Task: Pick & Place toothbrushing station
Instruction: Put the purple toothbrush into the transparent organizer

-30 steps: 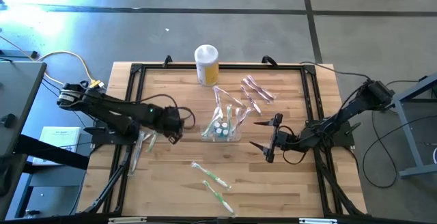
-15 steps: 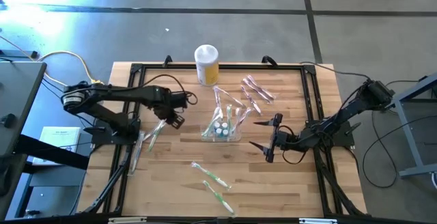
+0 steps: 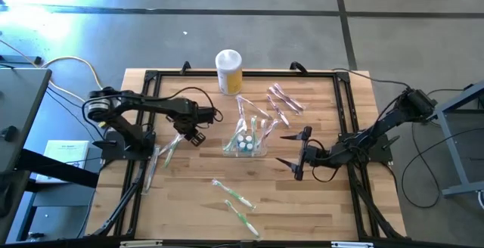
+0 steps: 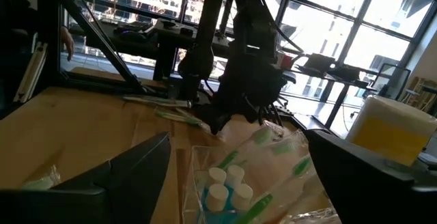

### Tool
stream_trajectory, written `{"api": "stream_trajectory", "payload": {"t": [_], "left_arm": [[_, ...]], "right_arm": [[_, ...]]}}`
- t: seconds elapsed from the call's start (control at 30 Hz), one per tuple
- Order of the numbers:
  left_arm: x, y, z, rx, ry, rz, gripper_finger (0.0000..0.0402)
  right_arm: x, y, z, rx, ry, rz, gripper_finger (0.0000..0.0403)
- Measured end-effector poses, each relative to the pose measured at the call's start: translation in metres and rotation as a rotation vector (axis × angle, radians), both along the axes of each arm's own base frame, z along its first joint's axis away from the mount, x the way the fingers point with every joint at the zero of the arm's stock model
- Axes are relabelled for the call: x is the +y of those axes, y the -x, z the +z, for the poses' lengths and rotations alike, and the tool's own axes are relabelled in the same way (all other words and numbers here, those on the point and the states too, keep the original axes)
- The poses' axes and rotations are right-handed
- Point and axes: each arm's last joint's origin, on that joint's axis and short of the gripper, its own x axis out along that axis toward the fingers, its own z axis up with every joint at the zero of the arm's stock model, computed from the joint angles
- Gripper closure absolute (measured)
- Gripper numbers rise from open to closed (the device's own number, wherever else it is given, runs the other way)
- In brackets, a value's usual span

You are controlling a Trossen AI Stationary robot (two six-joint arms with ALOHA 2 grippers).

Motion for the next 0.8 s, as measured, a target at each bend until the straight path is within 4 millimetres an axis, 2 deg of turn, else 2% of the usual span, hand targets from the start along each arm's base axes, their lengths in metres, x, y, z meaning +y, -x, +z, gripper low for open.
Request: {"api": "stream_trajectory", "payload": {"t": [0.33,0.6,0.8], "left_arm": [[0.002,0.001,-0.003,0.022,-0.047,-0.003,0.0291],[-0.002,0.018,-0.025,0.054,-0.018,0.006,0.0291],[-0.004,0.022,-0.032,0.052,-0.001,0.009,0.0292]], "right_arm": [[0.000,0.000,-0.001,0.002,-0.021,0.001,0.0062],[0.000,0.000,-0.003,0.017,-0.031,0.001,0.0062],[0.000,0.000,-0.003,0.017,-0.031,0.001,0.0062]]}}
